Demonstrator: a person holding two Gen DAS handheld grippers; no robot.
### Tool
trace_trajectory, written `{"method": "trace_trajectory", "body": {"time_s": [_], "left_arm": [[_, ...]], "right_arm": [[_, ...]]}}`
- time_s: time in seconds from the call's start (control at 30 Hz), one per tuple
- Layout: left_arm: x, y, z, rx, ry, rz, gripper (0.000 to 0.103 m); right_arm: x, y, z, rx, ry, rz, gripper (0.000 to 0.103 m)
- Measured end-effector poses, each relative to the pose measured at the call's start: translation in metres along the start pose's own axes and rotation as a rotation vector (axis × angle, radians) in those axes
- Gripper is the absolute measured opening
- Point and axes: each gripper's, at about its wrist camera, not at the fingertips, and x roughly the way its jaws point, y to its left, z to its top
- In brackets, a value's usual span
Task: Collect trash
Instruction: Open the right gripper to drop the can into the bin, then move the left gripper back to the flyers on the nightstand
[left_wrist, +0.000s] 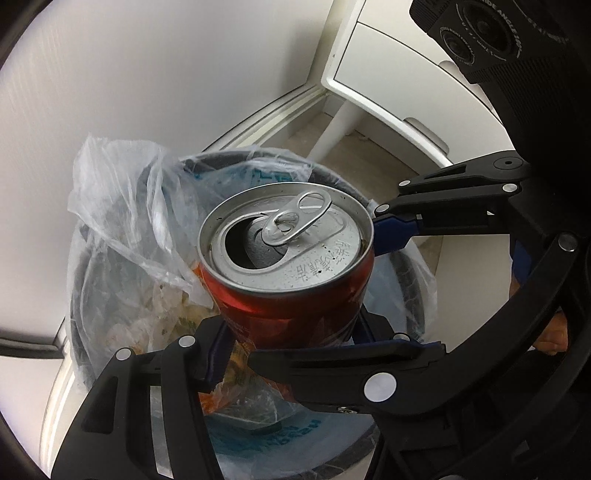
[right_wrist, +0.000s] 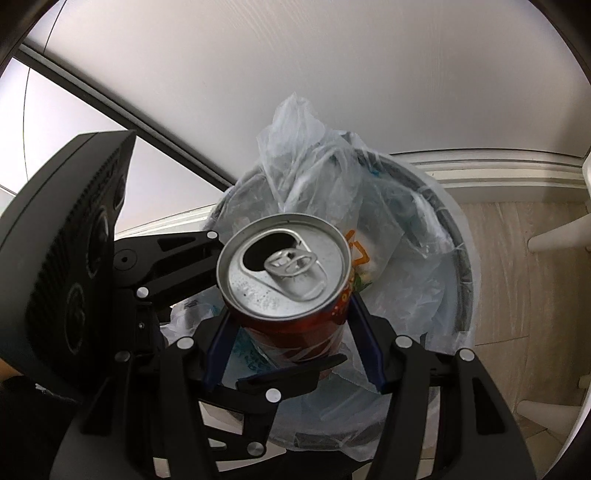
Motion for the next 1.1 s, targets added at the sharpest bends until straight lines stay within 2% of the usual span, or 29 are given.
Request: {"method": "trace_trajectory", "body": {"time_s": [0.4,0.43,0.47,0.53,0.57,0.63,0.7,0.93,1.1], "left_arm": [[-0.001,-0.008,-0.001,-0.009,0.001,0.003,0.055],[-0.003,-0.009,-0.002,-0.01,-0.001,0.008,0.057],[-0.004,-0.008,-0.002,-0.016,0.0,0.008,0.064],[-0.006,-0.007,-0.003,-0.026,-0.005,0.013,0.071],[-0.007,-0.007,-0.003,-0.026,-0.012,0.022,0.075],[-0.01,-0.006,-0.002,-0.036,-0.03,0.034,0.086],[-0.012,-0.005,0.0,-0.041,-0.043,0.025,0.096],[-0.025,-0.004,0.008,-0.047,-0.083,0.045,0.097],[-0.048,-0.006,0.007,-0.055,-0.11,0.076,0.097]], "right_arm": [[-0.003,-0.006,-0.001,-0.005,-0.004,-0.016,0.056],[-0.003,-0.006,-0.001,-0.005,-0.003,-0.027,0.057],[-0.003,-0.008,-0.002,0.0,-0.005,-0.029,0.059],[-0.005,-0.009,-0.002,0.005,-0.013,-0.033,0.071],[-0.007,-0.009,-0.002,0.004,-0.02,-0.041,0.074],[-0.011,-0.008,-0.002,0.0,-0.027,-0.048,0.086],[-0.015,-0.008,-0.003,-0.007,-0.044,-0.073,0.09],[-0.044,-0.008,-0.006,-0.018,-0.117,-0.145,0.095],[-0.094,-0.019,-0.014,0.025,-0.226,-0.232,0.095]]}}
